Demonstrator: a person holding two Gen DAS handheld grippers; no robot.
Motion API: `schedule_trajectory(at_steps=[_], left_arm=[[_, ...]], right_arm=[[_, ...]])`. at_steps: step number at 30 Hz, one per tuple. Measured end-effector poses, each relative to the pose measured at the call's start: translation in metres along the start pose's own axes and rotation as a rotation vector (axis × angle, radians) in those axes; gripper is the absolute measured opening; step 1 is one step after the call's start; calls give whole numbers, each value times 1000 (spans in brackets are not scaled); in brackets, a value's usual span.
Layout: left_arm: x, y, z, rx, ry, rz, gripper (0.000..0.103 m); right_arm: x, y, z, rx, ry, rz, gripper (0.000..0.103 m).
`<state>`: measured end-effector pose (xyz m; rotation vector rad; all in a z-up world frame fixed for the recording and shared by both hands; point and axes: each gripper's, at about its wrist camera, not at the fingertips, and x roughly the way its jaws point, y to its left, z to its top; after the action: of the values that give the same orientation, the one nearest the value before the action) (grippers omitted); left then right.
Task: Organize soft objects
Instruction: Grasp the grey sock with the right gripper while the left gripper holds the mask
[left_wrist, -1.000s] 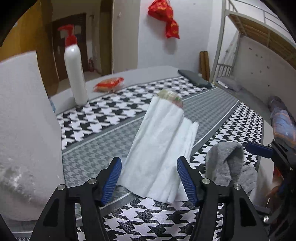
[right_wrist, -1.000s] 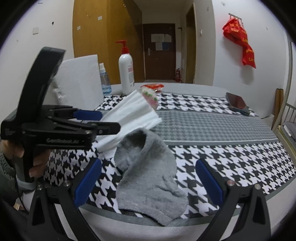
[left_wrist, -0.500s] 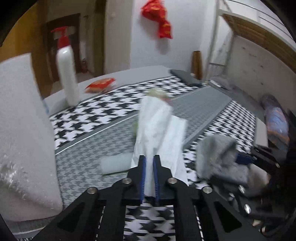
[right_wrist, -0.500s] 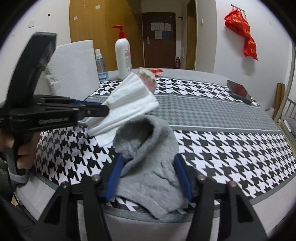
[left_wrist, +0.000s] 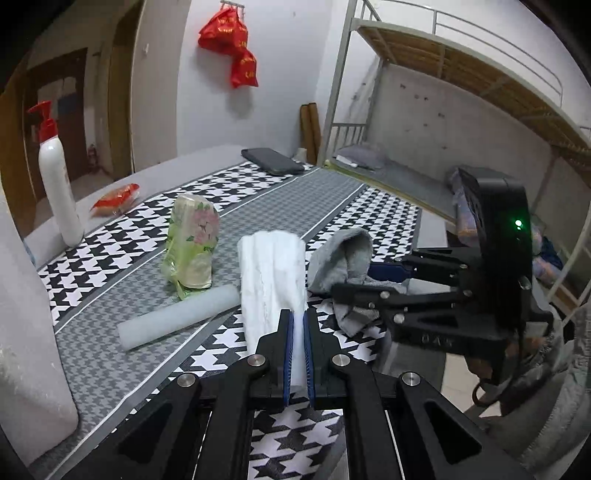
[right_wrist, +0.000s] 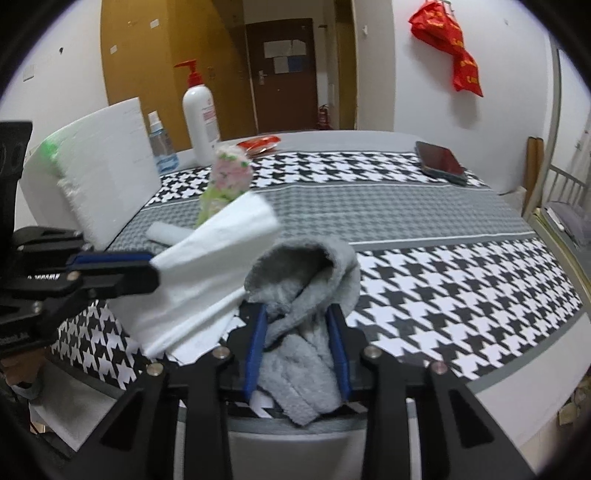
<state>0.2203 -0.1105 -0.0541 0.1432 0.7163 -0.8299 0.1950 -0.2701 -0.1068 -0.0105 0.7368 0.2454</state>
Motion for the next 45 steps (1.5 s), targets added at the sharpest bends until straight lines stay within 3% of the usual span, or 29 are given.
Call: schedule_trajectory(at_steps=[4,6,8,10,18,19,21,22,29,33,37,39,45], left_arm=[[-8,1,2,9,-32,50,7],[-7,2,2,5,-29,79,16],[-4,1,0,12,-17,120,56],[-2,0,-1,22,-23,147,70],[17,-5,-5,39,52,179,70],[19,-3,-5,33,64,187,70],[25,-1,-5,21,86,193,70],[26,0,-5,20,91,193,70],[42,3,-7,6,172,191,68],[43,2,-7,7,175,186,55],[41,7,-6,-18,162,176,19],[40,12,-5,-43,156,169,11],[27,8,-5,-40,93,164,11]], right_arm=[[-8,-6,3,25,-20,-15,36],[-10,-6,3,24,-23,-22,36],[-11,-6,4,24,-22,-22,36],[-10,-5,3,26,-20,-26,36],[-10,-3,-3,13,-8,-47,37],[-11,-4,-3,13,-13,-47,41],[-14,-5,-3,16,-26,-50,67],[-17,-6,-4,20,-38,-55,71],[-22,-12,-8,34,-51,-53,73],[-19,-14,-9,29,-50,-45,74],[-14,-12,-10,12,-39,-44,75],[-12,-9,-10,-7,-37,-54,77],[-8,-6,-8,-23,-31,-52,81]])
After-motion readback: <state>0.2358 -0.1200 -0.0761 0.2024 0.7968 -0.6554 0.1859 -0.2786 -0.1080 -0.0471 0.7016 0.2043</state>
